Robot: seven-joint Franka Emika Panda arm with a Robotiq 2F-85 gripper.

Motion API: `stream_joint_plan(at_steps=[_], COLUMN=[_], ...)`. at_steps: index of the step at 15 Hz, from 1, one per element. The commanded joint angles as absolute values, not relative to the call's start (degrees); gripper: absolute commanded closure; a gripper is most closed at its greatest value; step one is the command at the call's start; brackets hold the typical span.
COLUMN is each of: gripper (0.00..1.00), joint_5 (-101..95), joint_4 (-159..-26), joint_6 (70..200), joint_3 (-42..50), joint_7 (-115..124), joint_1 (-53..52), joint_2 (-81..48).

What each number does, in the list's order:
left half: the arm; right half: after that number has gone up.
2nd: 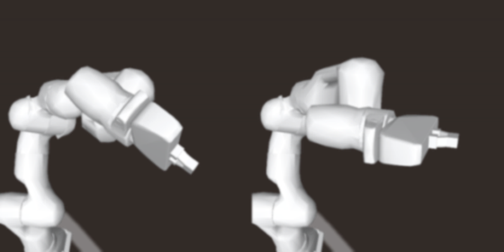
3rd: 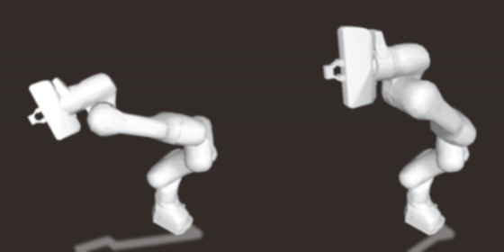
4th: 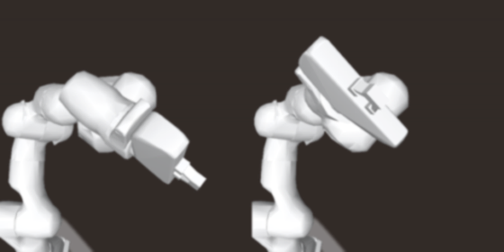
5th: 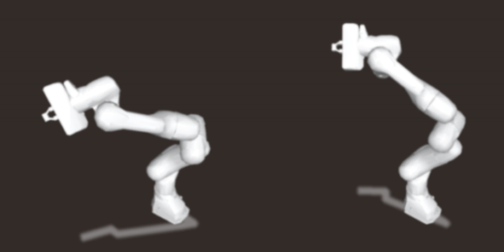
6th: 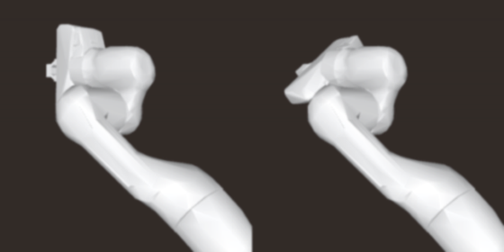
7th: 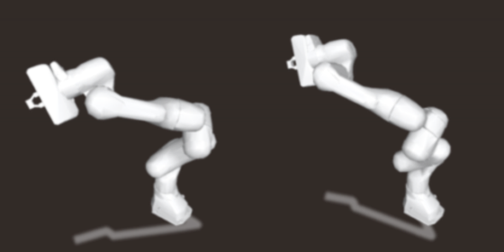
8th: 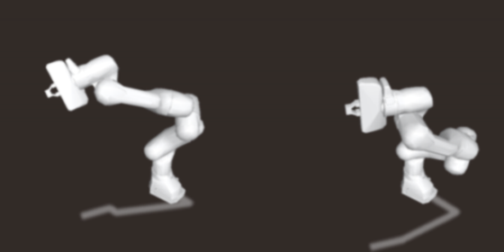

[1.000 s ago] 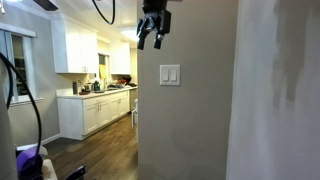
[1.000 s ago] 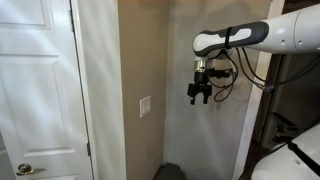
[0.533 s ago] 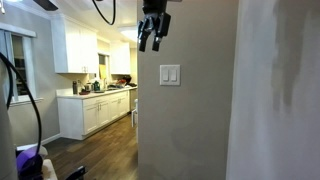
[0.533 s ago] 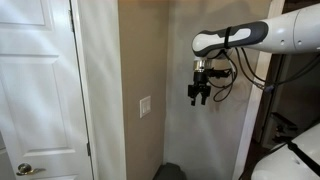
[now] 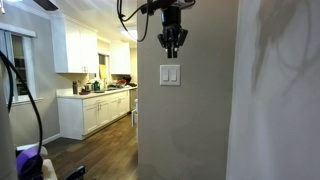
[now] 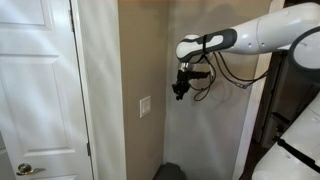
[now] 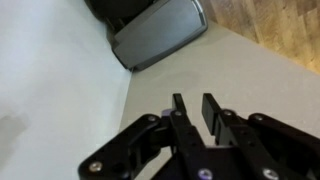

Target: Turn off the right light switch.

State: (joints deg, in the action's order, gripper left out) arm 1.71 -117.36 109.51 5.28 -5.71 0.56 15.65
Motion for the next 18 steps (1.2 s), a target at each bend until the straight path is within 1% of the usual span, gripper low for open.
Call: stream_joint_plan(at_steps=[1,6,12,15,18], gripper=[0.99,1.0,1.0,1.0,1.0], joint_5=[2.96,9.79,19.18,21.18,19.25], joint_4=[-112.67,-109.86,-106.55,-105.67,-106.82], joint_6=[116.53,120.39,118.97,119.16,123.73], joint_3=[5.16,5.11,3.74,2.99,1.95], joint_7=[-8.55,-14.77,-25.07,-27.65,-28.51], joint_1=[0.8,1.07,1.28,1.45,1.02], joint_2=[7.11,1.27,-2.35,-3.63,-4.19])
